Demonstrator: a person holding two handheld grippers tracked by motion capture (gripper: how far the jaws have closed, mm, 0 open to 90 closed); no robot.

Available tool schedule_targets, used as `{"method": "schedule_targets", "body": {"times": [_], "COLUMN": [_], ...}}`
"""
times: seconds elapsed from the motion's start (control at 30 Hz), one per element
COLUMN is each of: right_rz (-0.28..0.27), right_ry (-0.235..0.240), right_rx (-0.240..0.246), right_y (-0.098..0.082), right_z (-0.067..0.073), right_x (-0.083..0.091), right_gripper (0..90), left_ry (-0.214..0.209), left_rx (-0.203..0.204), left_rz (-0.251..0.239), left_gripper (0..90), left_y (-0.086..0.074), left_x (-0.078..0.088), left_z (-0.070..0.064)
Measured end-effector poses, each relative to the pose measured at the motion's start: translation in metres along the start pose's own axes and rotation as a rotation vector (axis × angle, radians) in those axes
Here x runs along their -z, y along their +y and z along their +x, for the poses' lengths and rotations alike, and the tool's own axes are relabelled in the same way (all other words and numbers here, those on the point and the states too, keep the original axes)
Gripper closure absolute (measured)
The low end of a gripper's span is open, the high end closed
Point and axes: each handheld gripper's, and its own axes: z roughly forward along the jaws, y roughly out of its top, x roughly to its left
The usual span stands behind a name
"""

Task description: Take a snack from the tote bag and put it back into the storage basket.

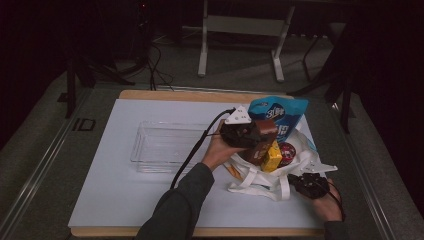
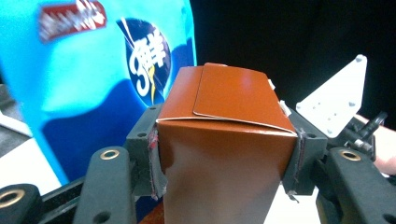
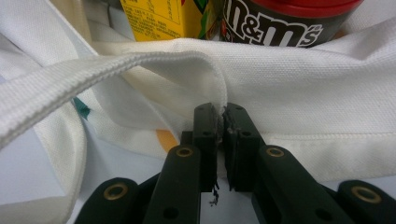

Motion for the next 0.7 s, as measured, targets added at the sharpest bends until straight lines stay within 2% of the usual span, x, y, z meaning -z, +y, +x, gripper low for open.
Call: {"method": "schedule_targets", "body": {"times": [0.57, 0.7], "right_rz": [-0.002, -0.003], "right_ry": [0.001, 0.001], "right_rx": [-0.003, -0.004], "right_y": [0.0, 0.0], "right_z": [0.0, 0.0], "right_x": [0.0, 0.0], "right_gripper": [83.8, 83.9], "left_ry": [0.022, 0.025], "left_rx": [0.003, -0.013], "left_rz": [-0.095, -0.101], "left_gripper": [43.0, 43.0], "left_y": [0.017, 0.024], "left_x": [0.027, 0.035], "left_z": [-0.003, -0.005]}}
